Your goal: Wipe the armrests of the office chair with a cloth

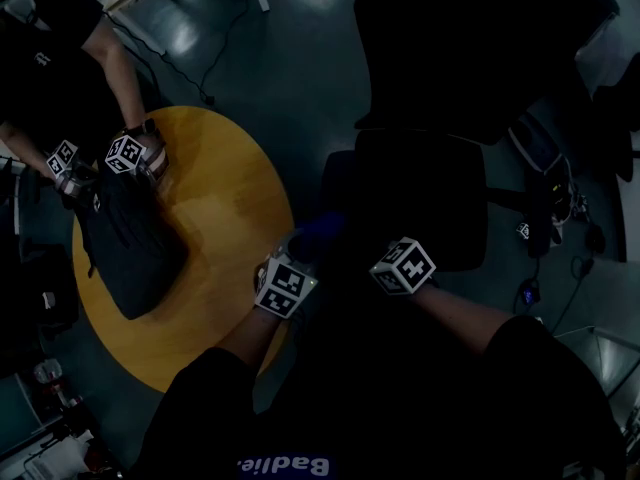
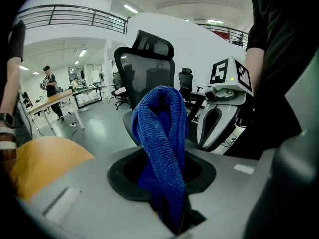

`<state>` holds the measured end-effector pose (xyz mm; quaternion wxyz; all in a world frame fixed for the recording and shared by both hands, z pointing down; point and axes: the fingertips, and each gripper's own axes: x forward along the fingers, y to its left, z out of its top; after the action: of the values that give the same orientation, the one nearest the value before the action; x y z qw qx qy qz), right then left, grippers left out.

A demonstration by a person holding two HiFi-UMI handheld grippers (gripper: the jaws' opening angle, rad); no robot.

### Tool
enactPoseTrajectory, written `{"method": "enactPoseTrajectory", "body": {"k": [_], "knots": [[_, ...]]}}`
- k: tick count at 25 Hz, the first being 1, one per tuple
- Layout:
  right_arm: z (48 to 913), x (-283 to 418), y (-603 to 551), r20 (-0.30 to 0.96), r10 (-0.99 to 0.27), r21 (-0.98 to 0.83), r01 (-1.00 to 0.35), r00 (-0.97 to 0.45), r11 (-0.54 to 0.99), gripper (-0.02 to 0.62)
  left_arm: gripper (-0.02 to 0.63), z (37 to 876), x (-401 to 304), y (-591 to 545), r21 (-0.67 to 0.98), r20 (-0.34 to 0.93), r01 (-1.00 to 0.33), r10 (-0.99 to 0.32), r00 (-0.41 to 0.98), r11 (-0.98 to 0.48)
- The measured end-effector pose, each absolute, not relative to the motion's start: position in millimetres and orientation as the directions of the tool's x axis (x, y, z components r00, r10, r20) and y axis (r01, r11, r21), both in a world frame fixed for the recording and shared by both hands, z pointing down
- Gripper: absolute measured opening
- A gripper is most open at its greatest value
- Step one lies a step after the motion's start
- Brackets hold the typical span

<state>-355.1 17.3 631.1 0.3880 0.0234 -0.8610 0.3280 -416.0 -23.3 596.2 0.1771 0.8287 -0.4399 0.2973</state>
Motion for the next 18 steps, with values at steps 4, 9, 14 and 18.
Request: {"method": "enactPoseTrajectory", "body": {"k": [4, 9, 14, 18], "knots": [[635.2, -354.1, 17.1, 0.677, 0.216, -0.559, -0.301, -0.703, 0.773, 0.005, 0.129, 596.5, -408.7, -6.5, 0.052, 0.654, -0.836, -0.614, 0.442, -0.547], [638.2, -356.9, 18.7, 0.680, 0.220, -0.557, -0.297, -0.700, 0.776, 0.005, 0.129, 593.5, -399.3, 14.7, 0.078, 0.665, -0.819, -0.583, 0.467, -0.568], [637.8, -363.5, 19.8, 0.666, 0.213, -0.567, -0.299, -0.715, 0.768, 0.005, 0.130, 575.7, -396.9, 12.0, 0.079, 0.642, -0.796, -0.580, 0.502, -0.600], [637.7, -365.7, 26.8, 0.640, 0.207, -0.588, -0.298, -0.740, 0.752, 0.005, 0.130, 544.9, -414.2, -32.5, 0.011, 0.592, -0.808, -0.648, 0.480, -0.589]]}}
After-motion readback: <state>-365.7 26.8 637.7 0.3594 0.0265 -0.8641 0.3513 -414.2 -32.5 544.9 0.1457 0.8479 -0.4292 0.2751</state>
